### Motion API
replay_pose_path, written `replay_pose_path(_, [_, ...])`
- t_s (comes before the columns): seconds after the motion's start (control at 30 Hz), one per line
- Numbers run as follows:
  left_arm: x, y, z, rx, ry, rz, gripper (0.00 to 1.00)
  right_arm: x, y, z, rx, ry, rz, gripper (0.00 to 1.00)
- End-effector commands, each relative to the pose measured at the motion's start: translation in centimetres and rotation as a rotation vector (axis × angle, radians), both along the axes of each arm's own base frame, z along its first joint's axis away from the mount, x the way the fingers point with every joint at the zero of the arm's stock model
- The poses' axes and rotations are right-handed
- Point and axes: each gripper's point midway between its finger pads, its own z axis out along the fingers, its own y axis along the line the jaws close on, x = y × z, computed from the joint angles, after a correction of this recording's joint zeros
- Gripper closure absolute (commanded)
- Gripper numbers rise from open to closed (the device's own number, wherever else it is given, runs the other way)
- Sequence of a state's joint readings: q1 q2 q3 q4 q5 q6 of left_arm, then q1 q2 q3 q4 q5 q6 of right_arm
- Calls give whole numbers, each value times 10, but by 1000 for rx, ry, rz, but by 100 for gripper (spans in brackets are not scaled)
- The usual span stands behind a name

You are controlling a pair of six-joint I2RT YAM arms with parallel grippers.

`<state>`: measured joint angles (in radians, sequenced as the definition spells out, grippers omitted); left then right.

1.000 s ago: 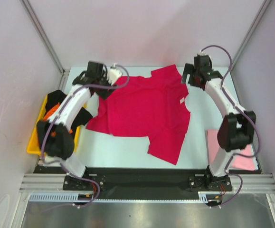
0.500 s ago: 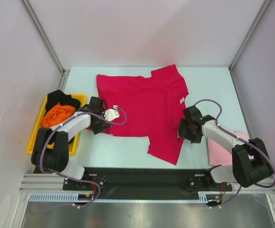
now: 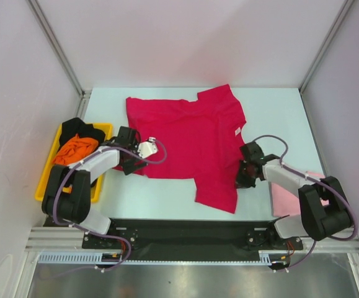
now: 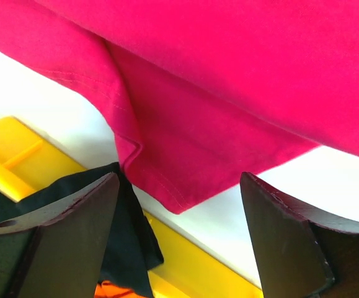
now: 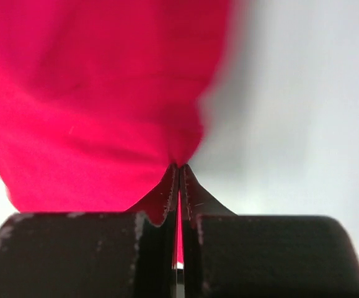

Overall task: Fold and stack the t-shirts
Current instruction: Flatten the tshirt out

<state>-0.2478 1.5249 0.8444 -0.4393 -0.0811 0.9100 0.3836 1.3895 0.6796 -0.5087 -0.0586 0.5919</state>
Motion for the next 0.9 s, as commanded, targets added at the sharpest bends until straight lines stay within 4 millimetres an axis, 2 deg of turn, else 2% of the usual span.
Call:
replay_pose_path(0.0, [-18, -14, 4, 0, 3, -80, 15, -6, -54, 2, -94, 7, -147, 100])
replay_pose_path(0.03, [-19, -15, 2, 17, -5, -93, 15, 3, -72, 10, -68, -28, -225, 100])
replay_pose_path(0.07, [-22, -19, -1, 41, -5, -124, 15, 5, -66, 14, -7, -40, -222, 100])
replay_pose_path(0.1, [-32, -19, -9, 54, 17, -143, 15, 7, -72, 16, -9, -41, -235, 100])
replay_pose_path(0.2, [-41, -18, -21, 97, 40, -176, 15, 11, -81, 17, -12, -24, -256, 100])
replay_pose_path(0.37, [-52, -14, -31, 121, 93, -193, 16, 16, -86, 19, -25, -28, -252, 100])
replay_pose_path(0.57, [-66, 4, -41, 193, 109, -228, 32, 21, -85, 30, -7, -53, -244, 100])
replay_pose_path(0.67, [-62, 11, -45, 199, 97, -167, 53, 20, -84, 30, 0, -54, -239, 100])
replay_pose_path(0.7, [-55, 9, -39, 188, 84, -146, 67, 21, -83, 32, 5, -57, -240, 100])
replay_pose_path(0.77, [-50, 5, -32, 146, 77, -86, 82, 25, -79, 42, 32, -81, -236, 100])
replay_pose_path(0.8, [-44, 1, -23, 127, 64, -73, 100, 27, -78, 49, 41, -103, -231, 100])
replay_pose_path(0.87, [-35, -6, -8, 66, 27, -41, 100, 35, -77, 65, 53, -140, -229, 100])
